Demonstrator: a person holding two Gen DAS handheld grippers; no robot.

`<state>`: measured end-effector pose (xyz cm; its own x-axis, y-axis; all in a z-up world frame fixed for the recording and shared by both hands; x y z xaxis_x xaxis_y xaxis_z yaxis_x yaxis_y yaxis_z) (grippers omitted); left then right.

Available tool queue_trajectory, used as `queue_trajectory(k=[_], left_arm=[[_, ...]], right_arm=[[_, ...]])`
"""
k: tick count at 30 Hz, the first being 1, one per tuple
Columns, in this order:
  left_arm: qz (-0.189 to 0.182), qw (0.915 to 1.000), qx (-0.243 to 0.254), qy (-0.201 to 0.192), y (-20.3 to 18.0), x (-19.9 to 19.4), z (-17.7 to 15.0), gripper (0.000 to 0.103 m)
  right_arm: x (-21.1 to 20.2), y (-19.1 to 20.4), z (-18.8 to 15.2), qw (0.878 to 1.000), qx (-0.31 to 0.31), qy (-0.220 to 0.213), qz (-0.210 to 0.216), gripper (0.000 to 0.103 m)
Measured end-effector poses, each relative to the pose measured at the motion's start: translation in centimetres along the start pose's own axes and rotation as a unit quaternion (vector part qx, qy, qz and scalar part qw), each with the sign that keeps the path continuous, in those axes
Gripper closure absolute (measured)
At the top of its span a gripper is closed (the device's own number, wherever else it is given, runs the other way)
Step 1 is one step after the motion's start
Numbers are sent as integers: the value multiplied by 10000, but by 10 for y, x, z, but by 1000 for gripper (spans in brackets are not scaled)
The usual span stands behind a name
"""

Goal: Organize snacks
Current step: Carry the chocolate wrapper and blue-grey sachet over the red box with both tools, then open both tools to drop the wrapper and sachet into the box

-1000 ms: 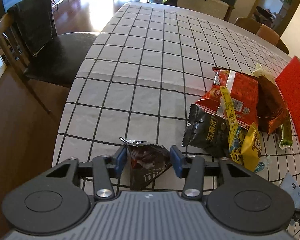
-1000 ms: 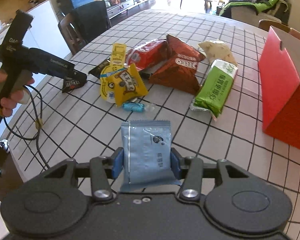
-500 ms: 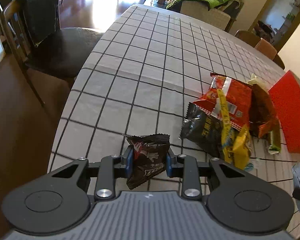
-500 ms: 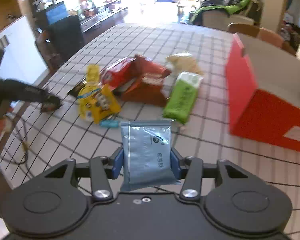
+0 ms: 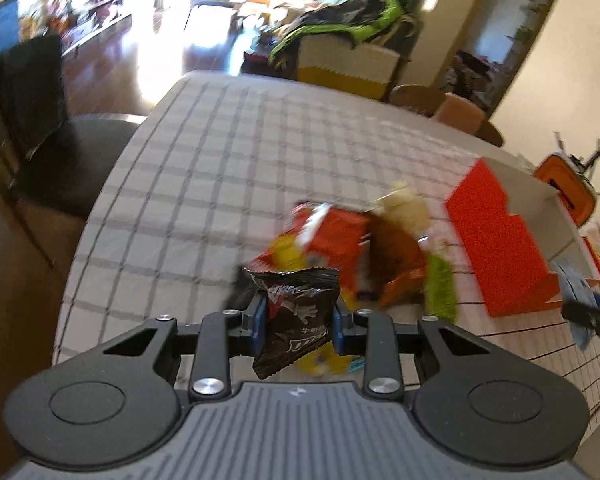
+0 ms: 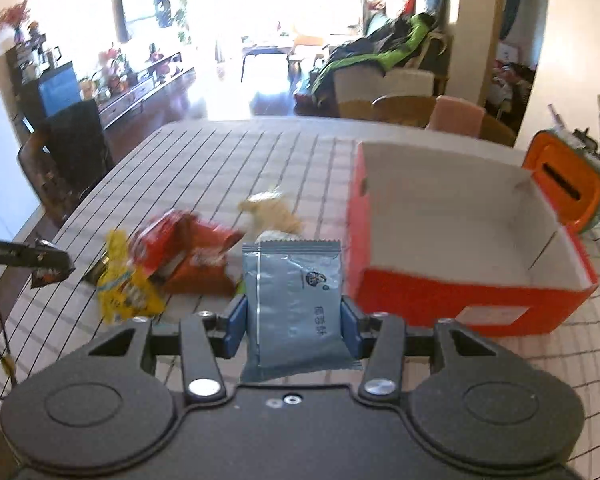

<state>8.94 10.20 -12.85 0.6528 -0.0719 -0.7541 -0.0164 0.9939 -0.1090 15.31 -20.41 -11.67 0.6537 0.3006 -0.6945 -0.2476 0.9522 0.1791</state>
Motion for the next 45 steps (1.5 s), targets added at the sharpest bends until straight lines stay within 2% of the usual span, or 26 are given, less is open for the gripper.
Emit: queue_trajectory(k=[9, 18, 25, 32, 37, 40, 45], left_arm=[[-206, 9966, 766, -242, -97, 12, 58, 73], [-435, 9923, 1155, -58, -189, 54, 104, 73], [-690, 9867, 1470, 102, -255, 82, 126, 73], [-794, 9817, 1629, 581, -304, 130, 137, 73], [-902, 9741, 1671, 1227, -324, 164, 128, 73], [-815, 9717, 1697, 1430, -330, 177, 127, 73], [-643, 9603, 1972, 1865, -342, 196, 117, 73]], right_arm=[[10, -64, 45, 9998, 110, -132, -131, 56], [28, -138, 71, 9995, 181, -92, -237, 56], [51, -181, 76, 9994, 137, 224, -204, 56], [71, -201, 79, 9983, -92, 555, -142, 56], [89, -202, 72, 9948, -395, 930, -123, 56], [99, -198, 65, 9908, -561, 1225, -88, 56], [110, -192, 50, 9841, -814, 1580, -59, 56]])
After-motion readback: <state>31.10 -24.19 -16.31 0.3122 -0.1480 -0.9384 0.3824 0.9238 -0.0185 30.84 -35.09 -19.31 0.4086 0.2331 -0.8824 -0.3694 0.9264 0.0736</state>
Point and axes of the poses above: each gripper's, at about its wrist camera, not at the fingertips, and x roughly the way its jaws point, y to its left, z to its top, the point moved 7 cm from there along x, roughly the way its jaws point, and after that the axes turned 12 degrees about x, right-handed, at the moved point
